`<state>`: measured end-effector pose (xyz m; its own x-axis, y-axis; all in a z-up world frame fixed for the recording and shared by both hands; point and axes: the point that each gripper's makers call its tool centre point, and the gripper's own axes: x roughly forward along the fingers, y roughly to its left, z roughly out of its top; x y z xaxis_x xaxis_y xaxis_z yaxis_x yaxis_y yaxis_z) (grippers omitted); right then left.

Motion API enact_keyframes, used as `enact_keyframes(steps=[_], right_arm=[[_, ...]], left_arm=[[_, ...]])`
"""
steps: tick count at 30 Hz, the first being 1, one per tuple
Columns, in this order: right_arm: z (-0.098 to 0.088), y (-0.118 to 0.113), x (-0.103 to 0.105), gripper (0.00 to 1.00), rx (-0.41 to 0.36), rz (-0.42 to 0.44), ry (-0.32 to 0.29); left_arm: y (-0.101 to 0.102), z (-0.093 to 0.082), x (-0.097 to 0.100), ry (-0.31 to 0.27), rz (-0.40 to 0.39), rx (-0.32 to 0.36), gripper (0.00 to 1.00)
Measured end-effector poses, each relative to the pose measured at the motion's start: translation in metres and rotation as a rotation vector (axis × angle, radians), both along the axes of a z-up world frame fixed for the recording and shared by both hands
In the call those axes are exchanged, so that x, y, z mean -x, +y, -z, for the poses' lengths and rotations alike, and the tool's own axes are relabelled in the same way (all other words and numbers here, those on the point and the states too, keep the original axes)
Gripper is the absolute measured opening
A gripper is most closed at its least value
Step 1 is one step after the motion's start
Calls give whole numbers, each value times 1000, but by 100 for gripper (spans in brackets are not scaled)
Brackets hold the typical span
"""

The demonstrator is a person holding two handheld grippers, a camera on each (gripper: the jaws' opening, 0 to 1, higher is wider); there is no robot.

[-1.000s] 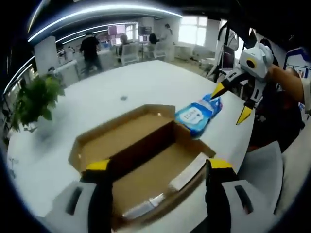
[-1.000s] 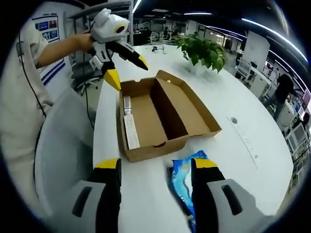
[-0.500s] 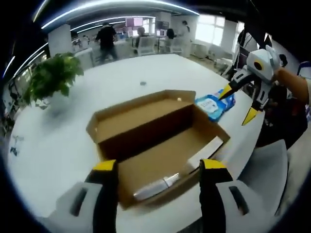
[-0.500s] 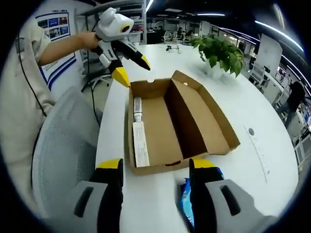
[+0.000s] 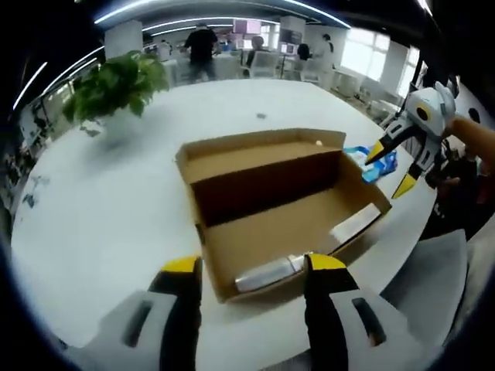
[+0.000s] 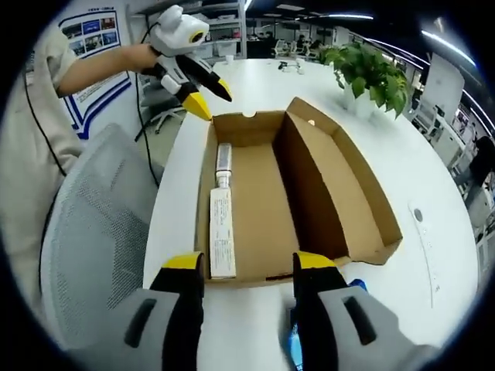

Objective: Operate the shoe box by opening the lid, removing the specified soft item, and placing it in the target area until the item is outside and the box remains undamaged.

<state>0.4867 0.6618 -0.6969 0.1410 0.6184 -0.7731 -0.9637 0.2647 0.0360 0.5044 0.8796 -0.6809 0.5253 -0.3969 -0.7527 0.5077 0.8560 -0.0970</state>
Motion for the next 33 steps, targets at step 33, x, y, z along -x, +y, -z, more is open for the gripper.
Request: enact_keyframes(steps=[33], right_arm=[[46,28,5,37,22,-91,173]], left_arm=[[27,39,-1,98,-160,40,12]])
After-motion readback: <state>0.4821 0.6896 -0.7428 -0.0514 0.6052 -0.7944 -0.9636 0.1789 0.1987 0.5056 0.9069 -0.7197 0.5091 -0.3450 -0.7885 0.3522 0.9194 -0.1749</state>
